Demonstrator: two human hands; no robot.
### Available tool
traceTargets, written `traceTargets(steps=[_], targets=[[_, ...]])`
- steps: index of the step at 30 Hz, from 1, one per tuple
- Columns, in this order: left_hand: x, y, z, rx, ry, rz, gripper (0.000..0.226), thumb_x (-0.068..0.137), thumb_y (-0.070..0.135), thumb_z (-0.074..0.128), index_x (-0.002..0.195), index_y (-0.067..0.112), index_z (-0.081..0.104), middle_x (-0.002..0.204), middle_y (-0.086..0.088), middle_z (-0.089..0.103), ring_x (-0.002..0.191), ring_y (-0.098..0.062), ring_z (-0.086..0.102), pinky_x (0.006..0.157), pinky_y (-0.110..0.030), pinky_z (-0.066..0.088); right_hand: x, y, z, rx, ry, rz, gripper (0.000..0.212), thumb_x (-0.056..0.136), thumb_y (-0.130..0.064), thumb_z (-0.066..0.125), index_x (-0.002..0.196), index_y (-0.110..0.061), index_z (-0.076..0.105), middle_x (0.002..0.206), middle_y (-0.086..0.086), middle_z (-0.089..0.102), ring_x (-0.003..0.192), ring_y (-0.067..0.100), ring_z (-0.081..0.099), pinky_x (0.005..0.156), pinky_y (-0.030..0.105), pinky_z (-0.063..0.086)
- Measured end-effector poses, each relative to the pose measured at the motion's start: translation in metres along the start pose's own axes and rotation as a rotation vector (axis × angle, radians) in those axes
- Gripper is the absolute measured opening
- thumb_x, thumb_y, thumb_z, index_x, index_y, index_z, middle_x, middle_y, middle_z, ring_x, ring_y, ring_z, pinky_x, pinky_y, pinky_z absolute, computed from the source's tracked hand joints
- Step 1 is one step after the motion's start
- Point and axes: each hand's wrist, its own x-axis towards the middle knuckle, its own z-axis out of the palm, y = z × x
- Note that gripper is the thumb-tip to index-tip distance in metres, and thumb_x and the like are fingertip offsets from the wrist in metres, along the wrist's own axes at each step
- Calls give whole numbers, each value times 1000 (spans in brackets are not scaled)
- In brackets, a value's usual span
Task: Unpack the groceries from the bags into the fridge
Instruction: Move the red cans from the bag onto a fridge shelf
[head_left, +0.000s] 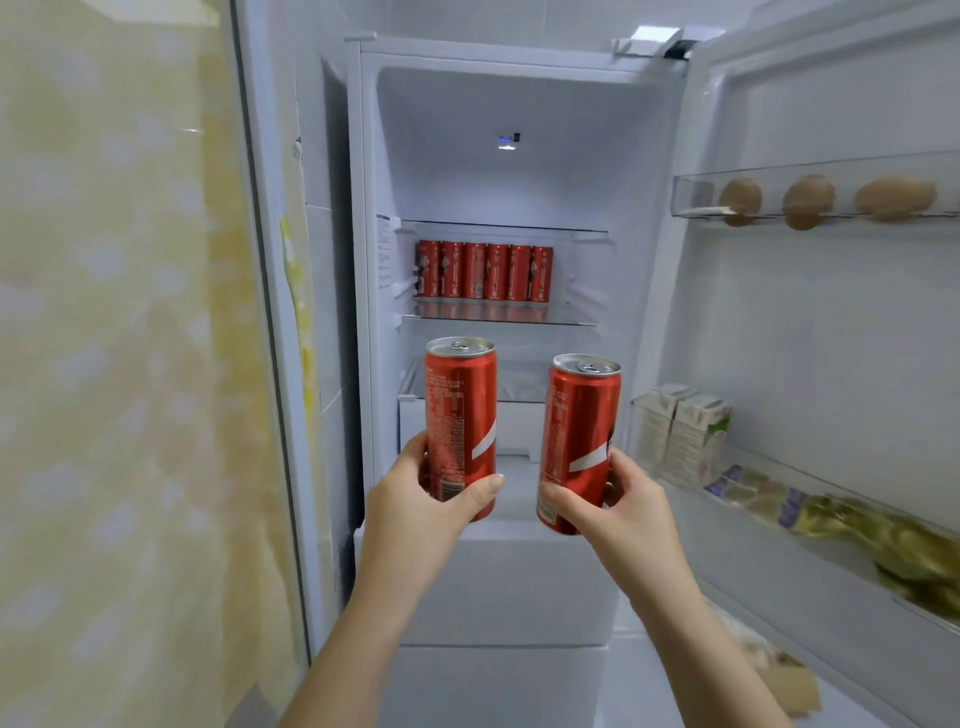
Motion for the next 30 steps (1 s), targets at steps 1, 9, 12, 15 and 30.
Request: traceTargets(steps=[1,9,12,15,30], targets=[[14,-6,-1,6,-10,6,40,70,31,84,87,46,51,80,29,61,75,24,55,60,4,38,13,3,8,-2,6,2,41,71,-22,83,102,-36,59,90,-15,70,82,-2,67,66,16,55],[101,-50,7,24,-72,10,39,72,34,81,100,42,56,88,24,66,83,19,57,65,2,42,93,25,52,-37,43,4,48,74,-26,82,107,-38,50,95,-22,62,87,-1,62,63,9,47],[129,-56,16,19,-94,13,37,73,33,81,95,46,54,85,27,64,79,23,55,62,4,39,119,31,59,-42,49,2,48,74,-24,82,112,-33,53,96,-21,63,87,-2,62,57,6,47],[159,-60,28,16,-98,22,38,72,32,81,98,44,55,86,27,64,81,22,56,63,3,40,149,36,63,-38,62,-5,49,75,-23,81,116,-29,55,99,-18,65,88,-1,63,58,5,47],[341,-69,113,44,-37,80,44,75,35,79,107,40,50,91,25,60,85,9,58,69,-8,42,358,72,79,-29,206,-90,52,77,-29,80,123,-24,57,104,-11,65,84,-2,60,66,10,45]])
